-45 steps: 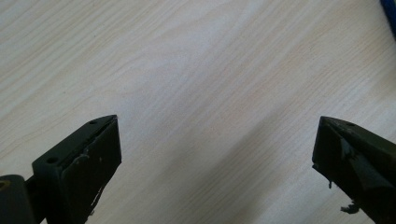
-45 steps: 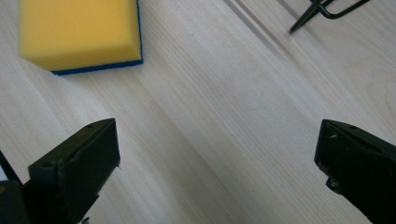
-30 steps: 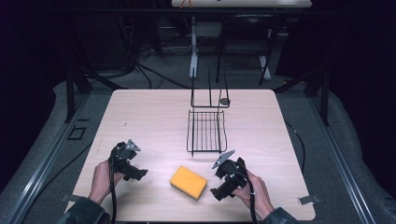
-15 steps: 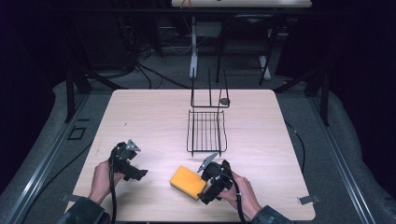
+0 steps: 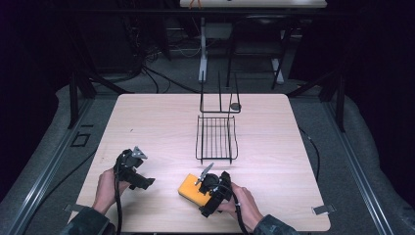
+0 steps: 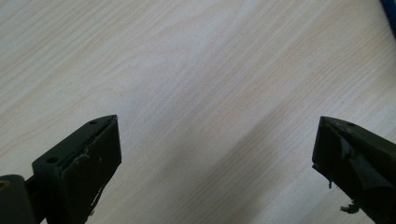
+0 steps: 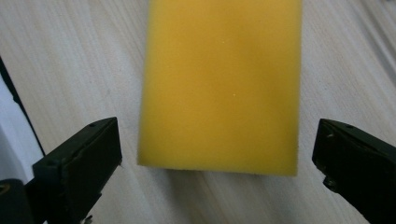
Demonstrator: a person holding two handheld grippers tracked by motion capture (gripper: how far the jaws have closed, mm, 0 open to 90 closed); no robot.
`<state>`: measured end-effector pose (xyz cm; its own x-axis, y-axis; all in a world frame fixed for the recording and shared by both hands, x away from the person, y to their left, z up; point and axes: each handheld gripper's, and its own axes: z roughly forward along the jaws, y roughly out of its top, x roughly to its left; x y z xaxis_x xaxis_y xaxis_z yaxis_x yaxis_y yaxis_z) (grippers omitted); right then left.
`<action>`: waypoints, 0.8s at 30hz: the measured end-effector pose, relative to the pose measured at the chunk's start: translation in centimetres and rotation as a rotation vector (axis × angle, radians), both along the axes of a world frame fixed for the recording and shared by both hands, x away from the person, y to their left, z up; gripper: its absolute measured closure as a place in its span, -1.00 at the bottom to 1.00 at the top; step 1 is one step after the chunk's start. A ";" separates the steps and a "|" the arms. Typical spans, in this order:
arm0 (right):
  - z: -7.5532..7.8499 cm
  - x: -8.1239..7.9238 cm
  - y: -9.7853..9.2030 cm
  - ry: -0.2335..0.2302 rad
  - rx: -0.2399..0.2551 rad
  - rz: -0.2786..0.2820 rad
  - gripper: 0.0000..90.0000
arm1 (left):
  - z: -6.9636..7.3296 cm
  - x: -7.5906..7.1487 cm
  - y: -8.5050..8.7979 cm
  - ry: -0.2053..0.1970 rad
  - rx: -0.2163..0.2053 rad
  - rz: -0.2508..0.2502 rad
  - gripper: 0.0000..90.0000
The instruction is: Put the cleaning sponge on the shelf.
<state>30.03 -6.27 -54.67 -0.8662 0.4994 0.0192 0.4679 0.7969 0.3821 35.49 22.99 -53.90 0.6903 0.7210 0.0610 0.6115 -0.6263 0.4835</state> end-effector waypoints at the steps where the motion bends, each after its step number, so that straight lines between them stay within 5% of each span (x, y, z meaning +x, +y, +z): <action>1: 0.0 0.0 0.0 0.000 0.000 0.000 -0.95 | 0.0 0.0 0.0 0.000 -0.003 0.002 -0.96; 12: -0.5 0.1 0.3 0.001 -0.018 0.003 -0.53 | 0.0 0.0 0.0 0.003 0.001 -0.001 -0.96; 24: 0.9 0.0 -0.4 -0.045 0.018 -0.002 -0.49 | 0.0 0.0 0.0 0.004 0.001 -0.001 -0.96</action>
<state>30.08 -6.70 -53.75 -0.8655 0.5008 -0.0101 0.4515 0.7887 0.4172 35.49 23.03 -53.93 0.6913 0.7202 0.0588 0.6128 -0.6274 0.4805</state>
